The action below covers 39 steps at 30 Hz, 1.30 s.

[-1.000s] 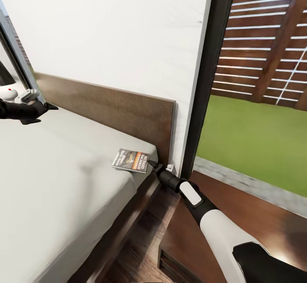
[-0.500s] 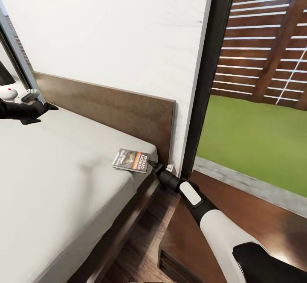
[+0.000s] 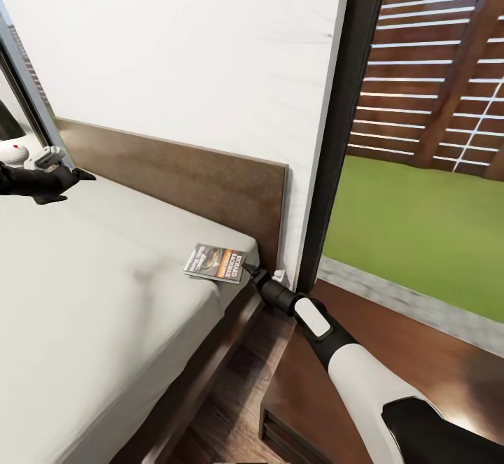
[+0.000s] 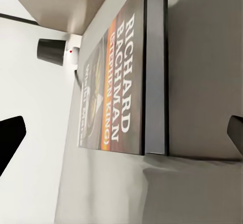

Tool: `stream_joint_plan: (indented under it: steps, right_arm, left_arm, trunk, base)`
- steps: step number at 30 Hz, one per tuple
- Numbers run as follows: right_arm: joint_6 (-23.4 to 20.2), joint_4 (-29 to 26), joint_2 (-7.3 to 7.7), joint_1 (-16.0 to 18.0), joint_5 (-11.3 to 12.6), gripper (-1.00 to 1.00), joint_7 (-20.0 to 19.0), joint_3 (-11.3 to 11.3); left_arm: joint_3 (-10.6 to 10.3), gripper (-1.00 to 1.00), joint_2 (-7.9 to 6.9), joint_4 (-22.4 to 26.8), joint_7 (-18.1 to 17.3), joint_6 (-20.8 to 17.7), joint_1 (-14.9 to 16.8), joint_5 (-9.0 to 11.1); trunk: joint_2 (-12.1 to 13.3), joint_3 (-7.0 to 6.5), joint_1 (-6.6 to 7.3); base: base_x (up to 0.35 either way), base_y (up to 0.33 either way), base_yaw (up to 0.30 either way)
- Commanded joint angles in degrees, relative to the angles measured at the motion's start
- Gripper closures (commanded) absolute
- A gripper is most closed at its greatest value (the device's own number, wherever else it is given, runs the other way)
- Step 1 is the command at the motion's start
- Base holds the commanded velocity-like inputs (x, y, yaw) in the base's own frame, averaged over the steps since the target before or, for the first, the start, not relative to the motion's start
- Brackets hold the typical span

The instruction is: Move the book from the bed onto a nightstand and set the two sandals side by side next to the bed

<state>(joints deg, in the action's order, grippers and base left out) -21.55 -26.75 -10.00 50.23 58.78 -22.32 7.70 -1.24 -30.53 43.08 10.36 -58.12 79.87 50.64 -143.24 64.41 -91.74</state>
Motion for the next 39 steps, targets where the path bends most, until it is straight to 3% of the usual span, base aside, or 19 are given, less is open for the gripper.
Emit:
stream_joint_plan:
  steps: [1, 39]
  right_arm:
    - [-0.16, 0.03, 0.00, 0.04, 0.29, -1.00, -0.04, 0.17]
    - [-1.74, -0.06, 0.00, 0.04, 0.45, -1.00, -0.09, 3.50]
  left_arm:
    - [-0.12, -1.00, -0.06, 0.04, 0.54, -0.14, 0.03, 0.60]
    - [-0.17, -1.00, -0.06, -0.01, 0.54, -0.08, 0.03, 0.54]
  trunk:
    - [-0.02, 0.05, 0.01]
    - [-0.02, 0.35, 0.01]
  base:
    - [0.000, 0.000, 0.000]
    - [0.000, 0.000, 0.000]
